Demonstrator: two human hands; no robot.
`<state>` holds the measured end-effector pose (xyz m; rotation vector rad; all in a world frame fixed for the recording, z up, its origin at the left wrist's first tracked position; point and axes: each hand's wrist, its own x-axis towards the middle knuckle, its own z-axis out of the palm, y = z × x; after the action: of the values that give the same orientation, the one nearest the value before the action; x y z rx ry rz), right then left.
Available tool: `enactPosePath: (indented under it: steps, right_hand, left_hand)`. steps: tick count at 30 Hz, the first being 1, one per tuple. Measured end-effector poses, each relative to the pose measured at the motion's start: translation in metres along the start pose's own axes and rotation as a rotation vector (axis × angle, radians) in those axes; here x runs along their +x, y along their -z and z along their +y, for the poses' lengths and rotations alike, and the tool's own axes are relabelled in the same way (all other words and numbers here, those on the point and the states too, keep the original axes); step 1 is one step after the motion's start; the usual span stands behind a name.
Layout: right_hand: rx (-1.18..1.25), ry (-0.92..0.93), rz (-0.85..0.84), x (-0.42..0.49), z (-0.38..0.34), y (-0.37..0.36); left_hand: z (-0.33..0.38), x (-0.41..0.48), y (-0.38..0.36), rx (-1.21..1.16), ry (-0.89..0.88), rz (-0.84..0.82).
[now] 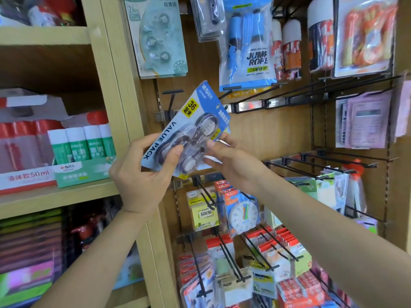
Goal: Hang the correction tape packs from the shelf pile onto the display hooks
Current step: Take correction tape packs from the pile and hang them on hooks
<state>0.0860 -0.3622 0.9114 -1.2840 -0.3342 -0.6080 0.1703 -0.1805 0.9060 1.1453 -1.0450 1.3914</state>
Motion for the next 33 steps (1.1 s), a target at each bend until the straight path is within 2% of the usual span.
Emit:
enactPosePath:
  steps: [3, 6, 10, 12, 15, 20, 26, 33]
  right_hand:
    - [0.056, 0.052, 0.041, -0.009, -0.005, 0.007]
    - [0.043, 0.063, 0.168, -0.021, -0.020, 0.020]
    - [-0.287, 0.202, 0.318, -0.032, -0.041, 0.038]
    - [-0.495, 0.247, 0.358, -0.033, -0.048, 0.044]
    - [-0.599, 0.271, 0.382, -0.030, -0.052, 0.049]
    - [-0.585, 0.294, 0.431, -0.016, -0.050, 0.048]
    - [-0.504, 0.258, 0.526, 0.002, -0.037, 0.046]
    - [-0.344, 0.331, 0.692, 0.013, -0.038, 0.039]
  left_hand:
    - [-0.004, 0.000, 0.000, 0.078, -0.115, -0.036]
    - [-0.005, 0.002, 0.001, 0.080, -0.170, -0.054]
    - [-0.006, 0.002, -0.002, 0.253, -0.277, -0.136]
    - [-0.009, 0.000, 0.002, 0.378, -0.268, -0.211]
    - [-0.013, -0.013, 0.014, 0.519, -0.329, -0.339]
    - [-0.007, -0.026, 0.019, 0.638, -0.353, -0.444]
    - [-0.006, -0.027, 0.019, 0.664, -0.329, -0.431]
    - [-0.005, -0.027, 0.019, 0.685, -0.318, -0.433]
